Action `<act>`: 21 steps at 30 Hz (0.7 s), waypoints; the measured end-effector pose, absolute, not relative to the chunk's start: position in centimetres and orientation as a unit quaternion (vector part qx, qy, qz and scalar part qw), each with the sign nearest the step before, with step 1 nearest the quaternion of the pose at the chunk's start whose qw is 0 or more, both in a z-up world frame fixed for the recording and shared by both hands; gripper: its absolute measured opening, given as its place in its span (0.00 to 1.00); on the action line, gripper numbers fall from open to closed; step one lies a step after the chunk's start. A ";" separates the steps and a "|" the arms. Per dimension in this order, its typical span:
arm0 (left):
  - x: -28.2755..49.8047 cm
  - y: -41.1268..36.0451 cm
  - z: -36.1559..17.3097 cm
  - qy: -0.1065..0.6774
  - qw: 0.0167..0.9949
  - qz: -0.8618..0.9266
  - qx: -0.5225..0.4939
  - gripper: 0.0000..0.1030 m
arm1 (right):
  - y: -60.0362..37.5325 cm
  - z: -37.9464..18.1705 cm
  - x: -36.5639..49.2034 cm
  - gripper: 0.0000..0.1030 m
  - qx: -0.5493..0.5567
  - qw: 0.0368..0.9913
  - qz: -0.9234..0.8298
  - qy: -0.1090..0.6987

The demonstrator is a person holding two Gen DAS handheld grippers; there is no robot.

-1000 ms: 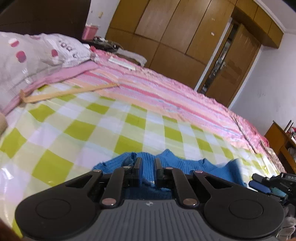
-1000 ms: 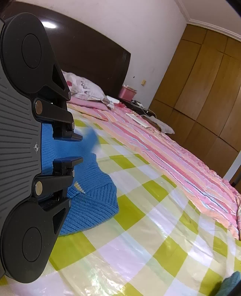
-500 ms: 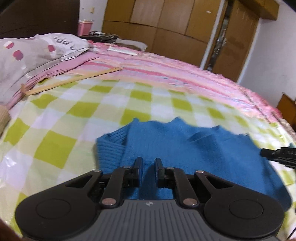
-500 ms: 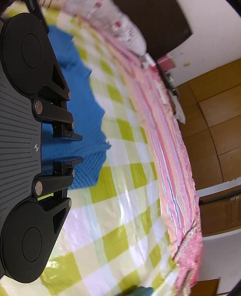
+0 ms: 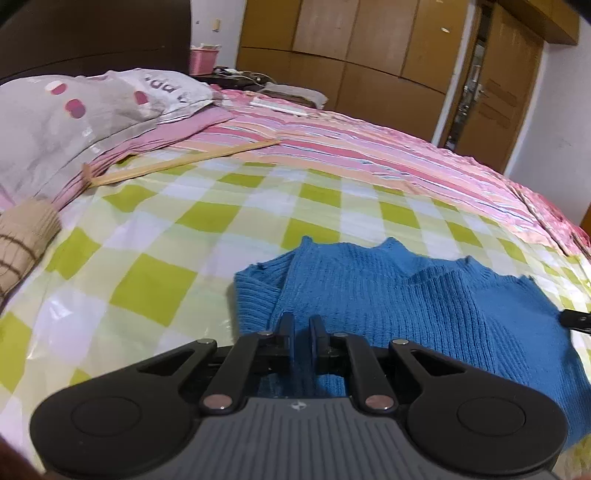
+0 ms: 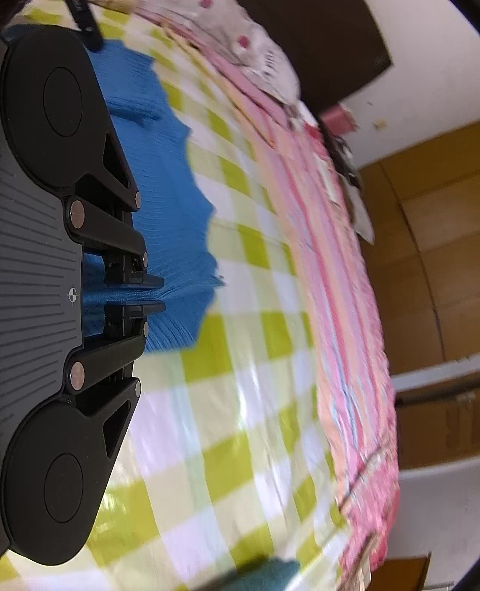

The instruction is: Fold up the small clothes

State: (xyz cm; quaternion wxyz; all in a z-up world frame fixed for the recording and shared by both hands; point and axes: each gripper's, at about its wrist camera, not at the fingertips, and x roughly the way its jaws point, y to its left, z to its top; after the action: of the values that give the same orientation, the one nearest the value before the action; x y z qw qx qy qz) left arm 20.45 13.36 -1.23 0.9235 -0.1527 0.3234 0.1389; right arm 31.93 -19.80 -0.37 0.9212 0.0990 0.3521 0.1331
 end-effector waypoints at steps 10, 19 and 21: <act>19.3 14.0 -1.2 0.331 0.914 0.179 -0.153 0.21 | -20.3 -1.6 32.2 0.08 0.100 0.918 0.108 0.369; 17.4 13.1 0.5 0.310 0.923 0.165 -0.160 0.21 | -19.4 1.5 29.8 0.12 0.069 0.935 0.110 0.330; 17.4 12.6 0.6 0.309 0.925 0.153 -0.160 0.21 | -18.7 2.1 28.8 0.12 0.060 0.936 0.128 0.323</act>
State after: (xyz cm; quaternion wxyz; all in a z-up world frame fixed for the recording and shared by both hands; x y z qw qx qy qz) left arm 17.39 12.63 0.64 0.9249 -0.1604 0.3087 0.1534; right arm 28.81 -18.71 2.06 0.9359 0.0600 0.3227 0.1282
